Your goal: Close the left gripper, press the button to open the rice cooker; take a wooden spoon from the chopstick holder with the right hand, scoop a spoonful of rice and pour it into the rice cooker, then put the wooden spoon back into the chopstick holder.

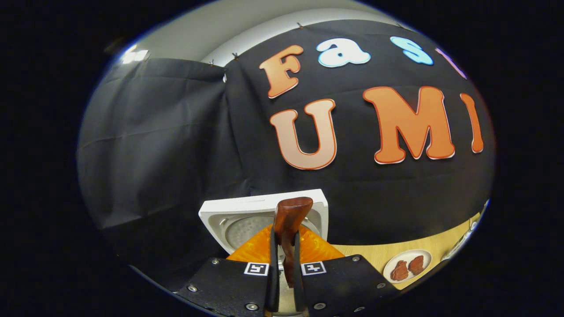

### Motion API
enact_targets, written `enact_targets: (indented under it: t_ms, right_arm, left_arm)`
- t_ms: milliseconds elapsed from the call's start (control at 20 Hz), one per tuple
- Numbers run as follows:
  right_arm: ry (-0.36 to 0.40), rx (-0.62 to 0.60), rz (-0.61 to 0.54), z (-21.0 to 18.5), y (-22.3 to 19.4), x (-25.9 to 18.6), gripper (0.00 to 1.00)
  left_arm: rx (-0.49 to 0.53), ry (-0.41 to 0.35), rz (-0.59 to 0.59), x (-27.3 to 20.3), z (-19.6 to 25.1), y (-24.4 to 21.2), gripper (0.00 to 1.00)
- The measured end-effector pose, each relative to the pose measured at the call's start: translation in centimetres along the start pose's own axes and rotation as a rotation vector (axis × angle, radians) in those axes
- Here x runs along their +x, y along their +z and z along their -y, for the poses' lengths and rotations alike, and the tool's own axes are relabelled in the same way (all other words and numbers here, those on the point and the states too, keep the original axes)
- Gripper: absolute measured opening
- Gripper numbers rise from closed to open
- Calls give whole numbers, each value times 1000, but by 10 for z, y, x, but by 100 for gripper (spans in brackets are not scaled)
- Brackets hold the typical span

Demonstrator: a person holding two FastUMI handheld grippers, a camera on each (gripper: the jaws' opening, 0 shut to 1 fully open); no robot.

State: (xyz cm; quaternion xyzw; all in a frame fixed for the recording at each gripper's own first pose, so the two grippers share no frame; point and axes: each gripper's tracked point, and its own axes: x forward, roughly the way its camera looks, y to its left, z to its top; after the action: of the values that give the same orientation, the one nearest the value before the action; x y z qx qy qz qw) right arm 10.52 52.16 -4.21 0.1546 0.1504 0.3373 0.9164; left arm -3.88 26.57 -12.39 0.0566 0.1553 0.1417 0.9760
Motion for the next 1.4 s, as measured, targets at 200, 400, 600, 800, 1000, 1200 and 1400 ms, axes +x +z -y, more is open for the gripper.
enact_targets:
  t_ms: [200, 400, 600, 800, 1000, 1200, 1400]
  right_arm:
    - [63, -98, -1, -17, -6, -7, 12]
    - [86, -170, 31, -14, 4, -20, 12]
    - [90, -217, 73, -10, 16, -36, 13]
    - [83, -128, 76, 8, 25, -60, 12]
    - [50, -17, 52, 49, 29, -98, 12]
    - [-34, 49, 44, 104, 32, -141, 12]
    - [-138, 67, 29, 161, 21, -184, 7]
  left_arm:
    - [5, -5, 6, 3, 3, 4, 95]
    - [11, -16, 11, 4, 10, 7, 95]
    - [22, -31, 19, 5, 21, 15, 95]
    - [50, -52, 20, 0, 34, 16, 99]
    - [69, -90, 35, -3, 59, 25, 95]
    - [88, -144, 41, -1, 98, 33, 99]
    - [102, -194, 49, -4, 139, 42, 99]
